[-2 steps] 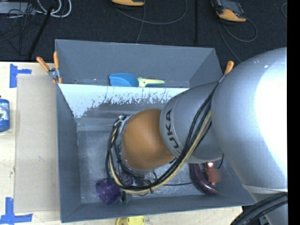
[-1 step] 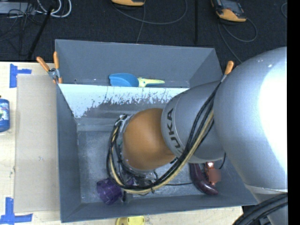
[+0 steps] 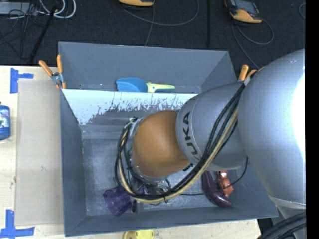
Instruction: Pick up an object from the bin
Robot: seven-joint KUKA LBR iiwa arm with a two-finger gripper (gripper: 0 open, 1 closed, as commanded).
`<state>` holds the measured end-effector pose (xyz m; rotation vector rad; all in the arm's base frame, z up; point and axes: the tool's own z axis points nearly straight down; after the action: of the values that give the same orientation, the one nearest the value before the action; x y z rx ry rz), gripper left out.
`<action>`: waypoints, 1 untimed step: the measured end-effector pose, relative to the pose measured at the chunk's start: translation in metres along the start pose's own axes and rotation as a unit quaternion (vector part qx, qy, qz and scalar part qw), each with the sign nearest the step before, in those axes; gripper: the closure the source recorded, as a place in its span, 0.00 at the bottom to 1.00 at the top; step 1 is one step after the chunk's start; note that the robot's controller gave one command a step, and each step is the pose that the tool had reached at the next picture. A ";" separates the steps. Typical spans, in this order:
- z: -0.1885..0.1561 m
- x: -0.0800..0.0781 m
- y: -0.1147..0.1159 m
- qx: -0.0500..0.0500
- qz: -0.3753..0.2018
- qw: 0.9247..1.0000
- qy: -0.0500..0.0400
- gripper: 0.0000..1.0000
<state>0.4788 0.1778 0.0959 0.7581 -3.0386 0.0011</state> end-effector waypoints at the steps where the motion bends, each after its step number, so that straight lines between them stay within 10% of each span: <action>1: -0.020 -0.001 0.000 0.000 0.000 1.000 -0.001 1.00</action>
Offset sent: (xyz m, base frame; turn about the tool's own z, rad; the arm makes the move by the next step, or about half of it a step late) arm -0.0002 0.0000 0.0713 0.0000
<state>0.4794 0.1784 0.1164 0.7581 -3.0411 0.0004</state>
